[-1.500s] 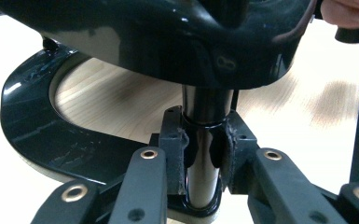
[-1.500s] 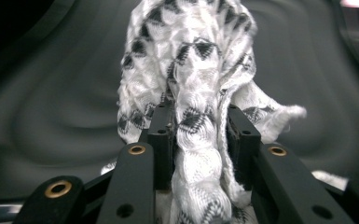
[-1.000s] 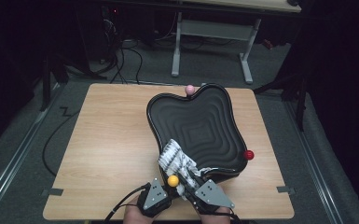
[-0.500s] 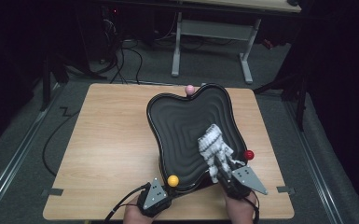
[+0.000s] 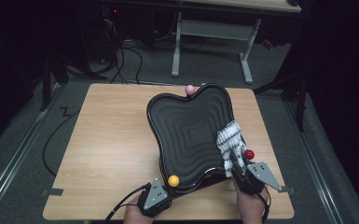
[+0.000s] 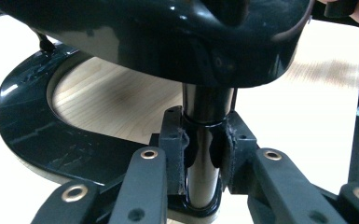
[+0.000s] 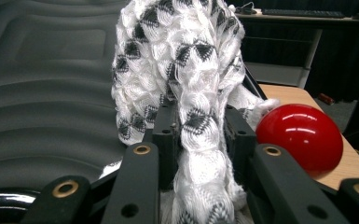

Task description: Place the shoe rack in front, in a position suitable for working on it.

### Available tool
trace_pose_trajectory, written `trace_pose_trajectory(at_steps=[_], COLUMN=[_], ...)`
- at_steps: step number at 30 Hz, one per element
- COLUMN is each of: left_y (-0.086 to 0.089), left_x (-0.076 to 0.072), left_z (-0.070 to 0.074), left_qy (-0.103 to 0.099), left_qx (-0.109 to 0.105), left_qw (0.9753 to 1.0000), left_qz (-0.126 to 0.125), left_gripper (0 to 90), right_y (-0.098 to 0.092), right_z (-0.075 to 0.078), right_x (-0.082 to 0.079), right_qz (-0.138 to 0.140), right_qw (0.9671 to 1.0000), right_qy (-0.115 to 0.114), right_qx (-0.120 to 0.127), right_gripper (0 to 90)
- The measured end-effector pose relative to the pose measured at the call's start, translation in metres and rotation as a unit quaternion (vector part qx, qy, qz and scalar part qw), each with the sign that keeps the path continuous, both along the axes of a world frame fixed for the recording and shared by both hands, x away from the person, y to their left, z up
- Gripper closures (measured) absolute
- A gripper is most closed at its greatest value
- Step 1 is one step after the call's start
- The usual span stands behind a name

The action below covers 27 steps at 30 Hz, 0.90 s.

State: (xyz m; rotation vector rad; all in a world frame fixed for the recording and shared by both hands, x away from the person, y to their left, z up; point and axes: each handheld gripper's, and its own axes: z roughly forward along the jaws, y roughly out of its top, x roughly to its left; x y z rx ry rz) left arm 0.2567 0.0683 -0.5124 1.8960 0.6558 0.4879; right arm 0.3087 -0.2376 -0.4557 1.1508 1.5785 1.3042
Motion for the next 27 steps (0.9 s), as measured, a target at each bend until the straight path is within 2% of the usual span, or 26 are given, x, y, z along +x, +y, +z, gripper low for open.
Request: trace_pose_trajectory(at_steps=[3, 13, 18, 21, 25, 27], left_y=[0.0, 0.001, 0.001, 0.001, 0.001, 0.001], left_x=[0.0, 0.001, 0.001, 0.002, 0.002, 0.002], left_z=[0.0, 0.0, 0.0, 0.0, 0.0, 0.0], left_qy=[0.0, 0.002, 0.002, 0.001, 0.001, 0.0], left_qx=[0.0, -0.002, 0.0, 0.0, 0.0, 0.001], left_qw=[1.0, 1.0, 1.0, 1.0, 1.0, 0.9999], left_qz=[-0.001, -0.005, -0.006, -0.008, -0.01, -0.011], left_gripper=[73.6, 73.8, 73.8, 73.8, 73.7, 73.7], right_y=[0.0, 0.004, 0.014, 0.025, 0.046, 0.059], right_z=[0.004, 0.02, 0.031, 0.036, 0.041, 0.043], right_x=[0.002, 0.013, 0.021, 0.025, 0.025, 0.024], right_qz=[0.0, 0.011, 0.043, 0.066, 0.092, 0.111], right_qw=[1.0, 0.9996, 0.9972, 0.9943, 0.9917, 0.9891], right_qy=[-0.001, 0.025, 0.06, 0.083, 0.09, 0.096], right_qx=[0.0, -0.003, -0.005, -0.001, 0.003, 0.006], right_gripper=[74.6, 75.9, 75.4, 74.5, 74.5, 74.4])
